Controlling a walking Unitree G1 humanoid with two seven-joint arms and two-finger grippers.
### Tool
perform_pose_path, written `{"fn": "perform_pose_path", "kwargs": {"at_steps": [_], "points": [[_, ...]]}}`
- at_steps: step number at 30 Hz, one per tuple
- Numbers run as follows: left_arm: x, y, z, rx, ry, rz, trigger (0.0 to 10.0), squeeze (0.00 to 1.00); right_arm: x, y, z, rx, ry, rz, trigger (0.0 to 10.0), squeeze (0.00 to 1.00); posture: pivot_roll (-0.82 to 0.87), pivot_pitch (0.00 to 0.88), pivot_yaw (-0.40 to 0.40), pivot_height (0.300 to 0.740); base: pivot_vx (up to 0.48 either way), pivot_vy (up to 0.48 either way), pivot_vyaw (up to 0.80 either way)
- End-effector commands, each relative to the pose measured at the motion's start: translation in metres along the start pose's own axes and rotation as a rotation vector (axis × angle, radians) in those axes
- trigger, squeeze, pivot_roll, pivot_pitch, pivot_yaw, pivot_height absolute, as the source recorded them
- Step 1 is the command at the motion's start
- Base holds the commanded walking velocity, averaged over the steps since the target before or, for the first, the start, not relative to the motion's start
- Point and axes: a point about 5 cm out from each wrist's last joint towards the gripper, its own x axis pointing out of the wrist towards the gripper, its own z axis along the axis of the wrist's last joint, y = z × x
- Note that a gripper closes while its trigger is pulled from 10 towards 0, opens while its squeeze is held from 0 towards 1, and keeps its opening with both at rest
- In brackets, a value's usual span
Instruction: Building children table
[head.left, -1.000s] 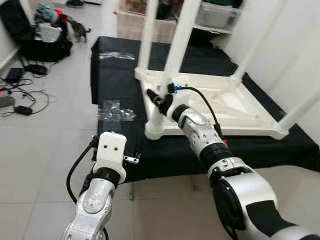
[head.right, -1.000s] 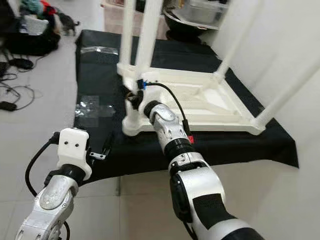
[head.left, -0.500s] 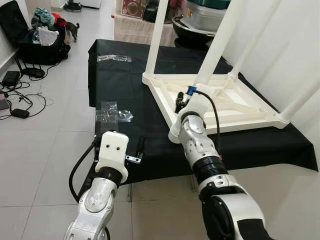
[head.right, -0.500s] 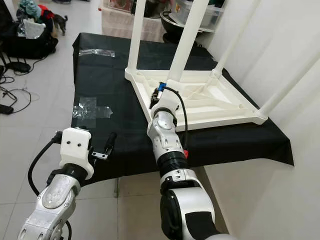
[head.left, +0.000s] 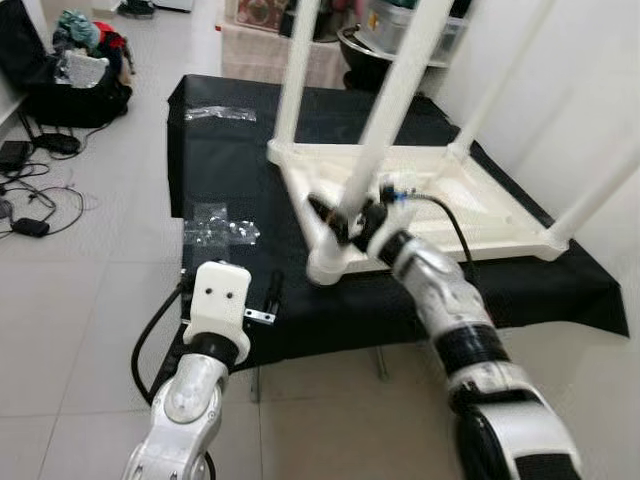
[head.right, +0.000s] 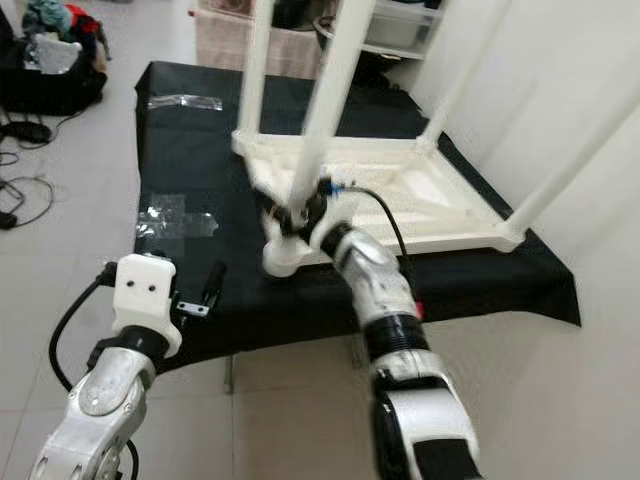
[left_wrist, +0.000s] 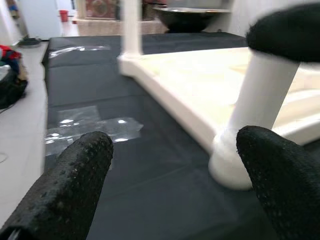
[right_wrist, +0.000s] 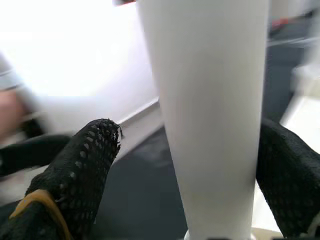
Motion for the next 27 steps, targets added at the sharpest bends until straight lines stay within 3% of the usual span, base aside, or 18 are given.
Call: {"fn": "perform_pose_path", "kwargs": {"at_steps": [1,5,8,9,10,11,16,17,18,20,21,23,25,26,27], "points": [[0.0,-0.004,-0.002,-0.006,0.009,-0.016,10.0,0.0,0.006,0.009,-0.003,0.02,0.015,0.095,10.0,0.0,0.13,0.11,-0.204,0.74,0.0,0.0,0.0],[-0.002,-0.006,-0.002,-0.004,0.01,-0.017,10.0,0.0,0.019,0.004,0.0,-0.041,0.049,0.096,10.0,0.0,0.14,0.115,-0.208,0.74,0.0,0.0,0.0],[-0.003,-0.006,-0.002,-0.003,0.011,-0.014,10.0,0.0,0.037,0.003,0.005,-0.086,0.043,0.011,10.0,0.0,0.15,0.122,-0.215,0.74,0.0,0.0,0.0],[-0.003,-0.004,-0.001,0.0,0.013,-0.009,10.0,0.0,0.047,0.003,0.01,-0.106,0.019,-0.063,2.9,0.0,0.16,0.126,-0.216,0.74,0.0,0.0,0.0],[-0.003,-0.004,-0.001,0.0,0.013,-0.009,10.0,0.0,0.047,0.003,0.01,-0.106,0.019,-0.063,2.9,0.0,0.16,0.126,-0.216,0.74,0.0,0.0,0.0],[-0.004,-0.003,-0.002,0.001,0.015,-0.005,10.0,0.0,0.053,0.003,0.013,-0.13,0.004,-0.117,0.0,0.0,0.16,0.126,-0.215,0.74,0.0,0.0,0.0],[-0.005,-0.003,-0.002,0.0,0.019,0.0,10.0,0.0,0.056,-0.001,0.014,-0.153,-0.006,-0.269,0.0,0.0,0.16,0.128,-0.218,0.74,0.0,0.0,0.0],[-0.005,-0.003,-0.003,0.0,0.019,-0.001,10.0,0.0,0.053,-0.008,0.013,-0.154,0.003,-0.391,0.0,0.0,0.15,0.127,-0.216,0.74,0.0,0.0,0.0],[-0.005,-0.003,-0.003,0.0,0.019,-0.001,10.0,0.0,0.053,-0.008,0.013,-0.154,0.003,-0.391,0.0,0.0,0.15,0.127,-0.216,0.74,0.0,0.0,0.0],[-0.004,-0.005,-0.003,0.0,0.019,-0.006,10.0,0.0,0.045,-0.02,0.013,-0.147,0.006,-0.618,0.0,0.0,0.14,0.127,-0.21,0.74,0.0,0.0,0.0],[-0.003,-0.006,-0.003,-0.002,0.018,-0.01,10.0,0.0,0.037,-0.027,0.013,-0.125,-0.008,-0.792,0.0,0.0,0.14,0.124,-0.212,0.74,0.0,0.0,0.0],[-0.003,-0.006,-0.003,-0.002,0.018,-0.01,10.0,0.0,0.037,-0.027,0.013,-0.125,-0.008,-0.792,0.0,0.0,0.14,0.124,-0.212,0.74,0.0,0.0,0.0],[-0.002,-0.007,-0.003,-0.003,0.015,-0.016,10.0,0.0,0.028,-0.033,0.007,0.029,-0.053,-0.994,0.0,0.0,0.14,0.121,-0.207,0.74,0.0,0.0,0.0],[-0.002,-0.008,-0.003,-0.003,0.014,-0.019,10.0,0.0,0.024,-0.034,0.007,0.051,-0.077,-1.095,0.0,0.0,0.14,0.118,-0.204,0.74,0.0,0.0,0.0],[-0.002,-0.008,-0.003,-0.003,0.014,-0.019,10.0,0.0,0.024,-0.034,0.007,0.051,-0.077,-1.095,0.0,0.0,0.14,0.118,-0.204,0.74,0.0,0.0,0.0]]}}
